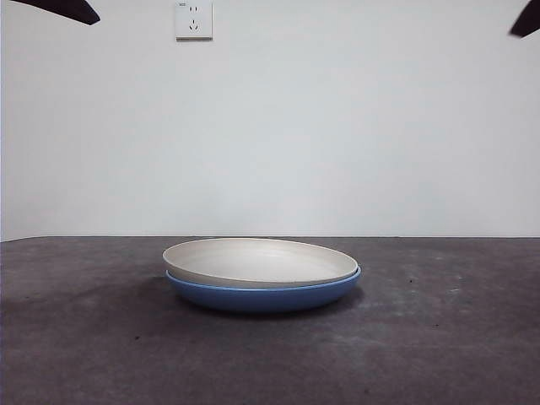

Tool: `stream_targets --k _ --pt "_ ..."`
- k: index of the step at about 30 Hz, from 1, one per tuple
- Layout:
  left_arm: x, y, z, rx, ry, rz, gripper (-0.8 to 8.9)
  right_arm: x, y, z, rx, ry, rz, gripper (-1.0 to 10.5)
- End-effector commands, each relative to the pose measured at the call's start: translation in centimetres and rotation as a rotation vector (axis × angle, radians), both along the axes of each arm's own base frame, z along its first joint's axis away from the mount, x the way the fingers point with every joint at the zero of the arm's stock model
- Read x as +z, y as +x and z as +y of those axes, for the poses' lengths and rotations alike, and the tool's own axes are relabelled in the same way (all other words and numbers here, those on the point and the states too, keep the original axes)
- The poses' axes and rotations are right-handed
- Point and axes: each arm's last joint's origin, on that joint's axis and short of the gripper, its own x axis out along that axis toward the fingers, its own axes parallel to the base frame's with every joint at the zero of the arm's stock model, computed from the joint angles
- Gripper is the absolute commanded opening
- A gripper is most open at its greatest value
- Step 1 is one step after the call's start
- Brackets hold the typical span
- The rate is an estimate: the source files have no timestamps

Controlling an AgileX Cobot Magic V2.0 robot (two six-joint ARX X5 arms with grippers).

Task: Pick up the white plate, put it on the blue plate, put it on desk

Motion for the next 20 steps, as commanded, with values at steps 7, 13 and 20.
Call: stream_targets --k 7,13,20 --pt "0.19 0.13 -0.17 -0.014 -0.005 -0.011 4.01 0.88 -0.80 -0.13 0.036 0.008 -0.058 2.4" --pt "0.19 0.13 -0.16 -0.014 -0.004 -0.010 3.78 0.88 -0.80 -0.13 0.038 0.007 -0.060 2.4" --pt "0.18 0.14 -0.17 -0.015 -0.004 -0.010 0.17 0.85 -0.83 -0.14 0.054 -0.002 -0.068 0.1"
